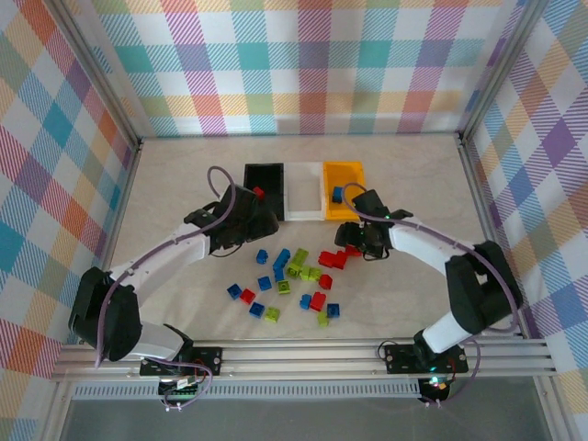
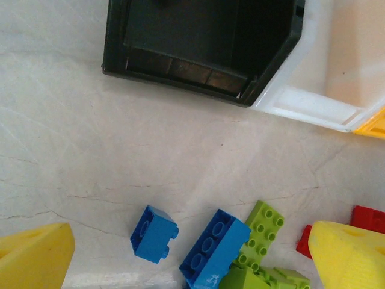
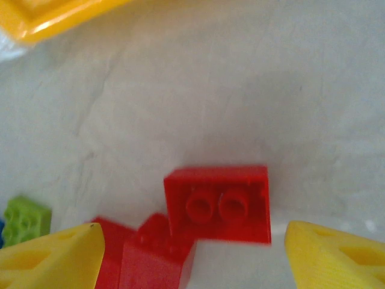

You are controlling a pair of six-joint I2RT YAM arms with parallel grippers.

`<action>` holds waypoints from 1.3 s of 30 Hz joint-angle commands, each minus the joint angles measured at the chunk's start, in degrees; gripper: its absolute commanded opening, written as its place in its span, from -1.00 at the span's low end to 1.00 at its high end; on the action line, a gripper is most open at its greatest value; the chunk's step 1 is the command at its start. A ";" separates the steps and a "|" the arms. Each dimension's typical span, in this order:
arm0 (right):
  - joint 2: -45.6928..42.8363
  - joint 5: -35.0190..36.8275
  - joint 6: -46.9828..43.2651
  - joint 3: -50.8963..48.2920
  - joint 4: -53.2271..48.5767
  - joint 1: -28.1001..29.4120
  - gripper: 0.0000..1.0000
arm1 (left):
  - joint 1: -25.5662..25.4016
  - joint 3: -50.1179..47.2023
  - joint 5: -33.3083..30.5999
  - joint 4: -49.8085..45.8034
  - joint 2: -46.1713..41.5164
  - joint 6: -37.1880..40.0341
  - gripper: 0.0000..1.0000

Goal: Sort the legos into containers by color

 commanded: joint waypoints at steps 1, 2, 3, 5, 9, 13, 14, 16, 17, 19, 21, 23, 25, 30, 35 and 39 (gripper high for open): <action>3.98 4.80 3.16 3.37 1.44 -0.09 0.57 | -0.33 -1.09 -0.72 1.09 -3.79 -0.48 1.00; 5.03 5.05 3.09 3.78 1.37 -0.15 0.56 | -0.33 -1.45 -0.82 0.96 -4.19 -0.38 1.00; 6.02 5.32 2.99 4.42 0.88 -0.05 0.55 | -0.33 -1.88 -1.01 0.82 -4.54 -0.28 1.00; 7.72 5.71 2.39 5.24 0.32 -0.11 0.52 | -0.33 -2.55 -1.34 0.81 -5.30 0.02 1.00; 9.62 5.96 1.30 6.10 -2.18 0.23 0.46 | -0.24 -3.46 -2.12 0.39 -6.13 0.31 1.00; 9.36 5.94 0.46 5.53 -3.89 1.41 0.46 | -0.16 -3.83 -2.68 0.27 -6.16 0.54 1.00; 9.08 6.09 0.26 5.35 -4.25 1.92 0.46 | -0.15 -3.92 -2.72 0.30 -6.12 0.57 1.00; 8.49 6.36 -0.13 4.89 -4.71 2.51 0.46 | -0.11 -4.04 -2.72 0.39 -5.89 0.54 1.00; 8.29 6.38 -0.26 4.57 -4.87 2.72 0.45 | -0.07 -4.01 -2.60 0.35 -5.74 0.49 1.00; 8.18 6.43 -0.31 3.92 -4.67 2.77 0.43 | -0.07 -4.12 -2.67 0.44 -5.63 0.50 1.00; 8.59 6.47 -0.27 3.49 -4.57 2.75 0.35 | -0.04 -4.28 -2.80 0.40 -5.61 0.41 1.00; 8.67 6.47 -0.26 3.09 -3.69 2.75 0.26 | 0.02 -4.34 -2.84 0.40 -5.52 0.47 1.00; 8.51 6.54 -0.70 2.84 -2.78 2.80 0.15 | 0.02 -4.39 -2.89 0.34 -5.45 0.48 1.00; 6.10 7.32 -2.84 2.89 -2.03 2.75 -0.10 | 0.02 -4.38 -2.82 0.06 -5.76 0.53 1.00; 1.16 6.99 -6.06 4.08 -2.59 2.75 -0.16 | 0.11 -4.43 -3.74 -0.59 -6.27 0.64 1.00; -1.21 1.74 -10.75 8.26 -3.12 3.49 -0.16 | 0.12 -4.69 -6.07 -2.44 -7.33 0.71 1.00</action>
